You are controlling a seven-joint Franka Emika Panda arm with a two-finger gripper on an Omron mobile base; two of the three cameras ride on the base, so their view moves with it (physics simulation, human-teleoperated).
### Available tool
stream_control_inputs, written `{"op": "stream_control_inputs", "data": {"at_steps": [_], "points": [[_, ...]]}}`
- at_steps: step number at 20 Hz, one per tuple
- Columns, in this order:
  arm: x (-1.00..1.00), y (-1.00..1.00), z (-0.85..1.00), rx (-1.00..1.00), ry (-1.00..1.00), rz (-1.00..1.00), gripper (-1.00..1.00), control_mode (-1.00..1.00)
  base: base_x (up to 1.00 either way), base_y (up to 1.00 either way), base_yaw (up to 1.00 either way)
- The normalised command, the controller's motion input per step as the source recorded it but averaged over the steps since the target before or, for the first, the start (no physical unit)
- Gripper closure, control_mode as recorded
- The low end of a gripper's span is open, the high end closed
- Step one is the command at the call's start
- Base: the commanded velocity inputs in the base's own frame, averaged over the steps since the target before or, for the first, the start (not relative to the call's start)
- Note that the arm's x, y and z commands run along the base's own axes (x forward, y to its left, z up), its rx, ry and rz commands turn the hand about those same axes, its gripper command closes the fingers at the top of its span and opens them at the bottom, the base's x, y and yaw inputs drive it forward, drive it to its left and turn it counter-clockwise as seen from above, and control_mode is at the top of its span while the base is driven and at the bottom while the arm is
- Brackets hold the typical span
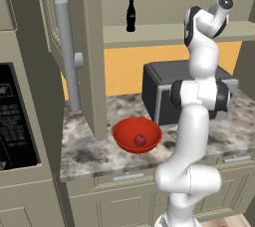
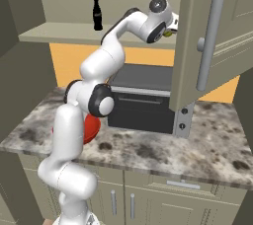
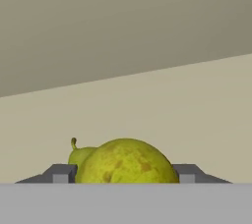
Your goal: Open the cabinet. Pick the apple and pear from the cabinet and place them into the bowl. Then close the cabinet.
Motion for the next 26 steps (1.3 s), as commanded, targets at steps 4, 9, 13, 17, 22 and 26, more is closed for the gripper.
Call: {"op": "stream_control_inputs", "data": {"at_steps": [4,9,13,17,22,26], "points": [[0.00,0.00,0.00,0.00,0.00,0.00,1.00,-1.00,0.00,0.00,0.00],[-0.07,0.00,0.01,0.00,-0.10,0.00,1.00,-1.00,0.00,0.00,0.00],[-0.41,0.00,0.25,0.00,-0.19,-0.03,1.00,-1.00,0.00,0.00,0.00],[-0.52,0.00,0.17,0.00,-0.08,-0.06,1.00,-1.00,0.00,0.00,0.00],[-0.60,0.02,0.11,0.00,-0.02,-0.05,1.00,-1.00,0.00,0.00,0.00],[-0.67,0.10,0.12,0.00,-0.04,-0.05,1.00,-1.00,0.00,0.00,0.00]]}}
